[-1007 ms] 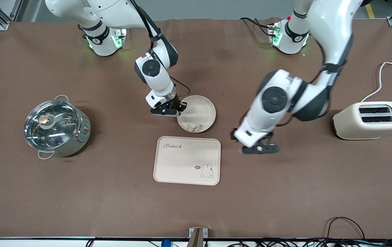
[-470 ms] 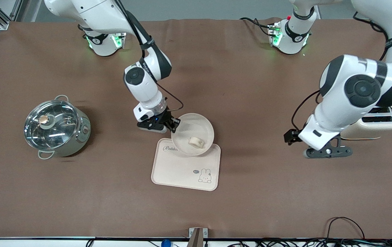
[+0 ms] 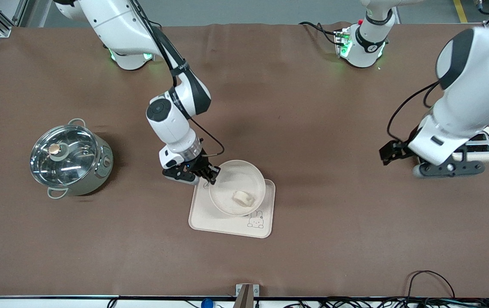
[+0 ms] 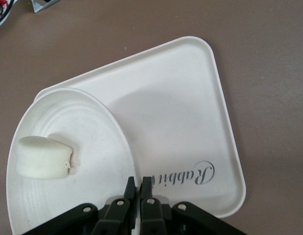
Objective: Place bun in plate and plate on tray
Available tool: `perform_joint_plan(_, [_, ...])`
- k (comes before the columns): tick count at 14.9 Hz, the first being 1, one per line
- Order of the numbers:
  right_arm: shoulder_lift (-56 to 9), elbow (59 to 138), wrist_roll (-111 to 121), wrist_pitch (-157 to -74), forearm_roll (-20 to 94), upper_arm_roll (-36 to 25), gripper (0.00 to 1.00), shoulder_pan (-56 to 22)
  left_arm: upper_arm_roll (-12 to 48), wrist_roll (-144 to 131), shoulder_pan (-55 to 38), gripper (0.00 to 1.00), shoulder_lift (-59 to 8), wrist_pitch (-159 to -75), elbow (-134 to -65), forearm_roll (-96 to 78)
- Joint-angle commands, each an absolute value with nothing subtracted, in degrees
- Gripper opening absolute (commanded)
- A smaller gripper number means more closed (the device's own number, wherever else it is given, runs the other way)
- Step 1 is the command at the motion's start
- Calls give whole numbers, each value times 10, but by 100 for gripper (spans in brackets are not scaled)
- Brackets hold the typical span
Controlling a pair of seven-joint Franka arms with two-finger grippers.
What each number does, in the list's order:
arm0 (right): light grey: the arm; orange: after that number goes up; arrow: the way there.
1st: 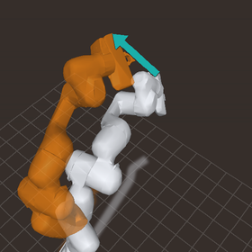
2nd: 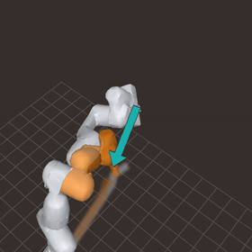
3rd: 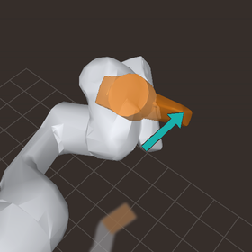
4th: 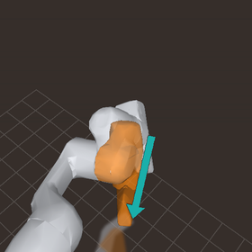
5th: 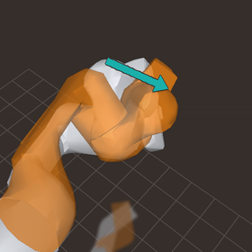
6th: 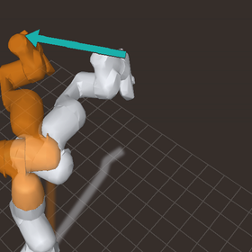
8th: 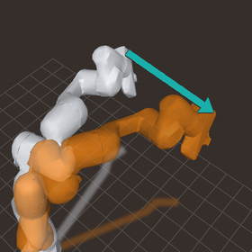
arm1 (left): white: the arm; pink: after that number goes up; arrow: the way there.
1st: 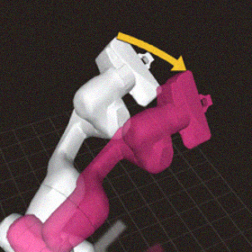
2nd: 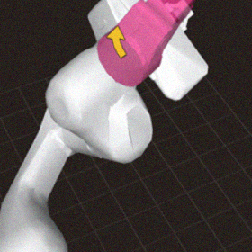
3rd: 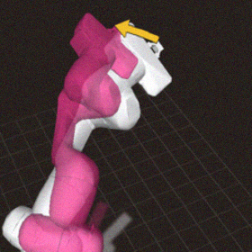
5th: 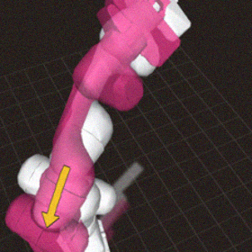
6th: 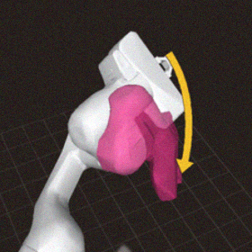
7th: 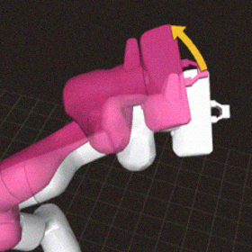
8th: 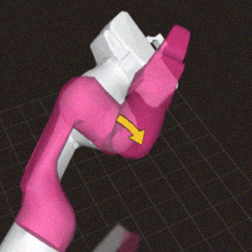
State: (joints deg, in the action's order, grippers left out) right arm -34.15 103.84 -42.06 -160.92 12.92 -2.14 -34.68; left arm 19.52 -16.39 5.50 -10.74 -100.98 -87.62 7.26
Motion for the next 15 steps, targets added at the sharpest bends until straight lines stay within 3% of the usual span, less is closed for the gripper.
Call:
perform_joint_plan(1, [-387, 984, -417, -1610, 139, -15, 0, -325, 127, -144, 4, 100, -36, -972, -899, 51])
perform_joint_plan(5, [-404, 970, -410, -1609, 135, -15, 0, -304, 53, -99, -46, 100, 29, -954, -946, 32])
perform_joint_plan(10, [-417, 968, -402, -1611, 139, -15, 0, -307, -11, -61, -96, 100, -2, -963, -904, 18])
perform_joint_plan(15, [-423, 969, -400, -1609, 139, -15, 1, -308, -28, -61, -95, 100, -7, -965, -900, -49])
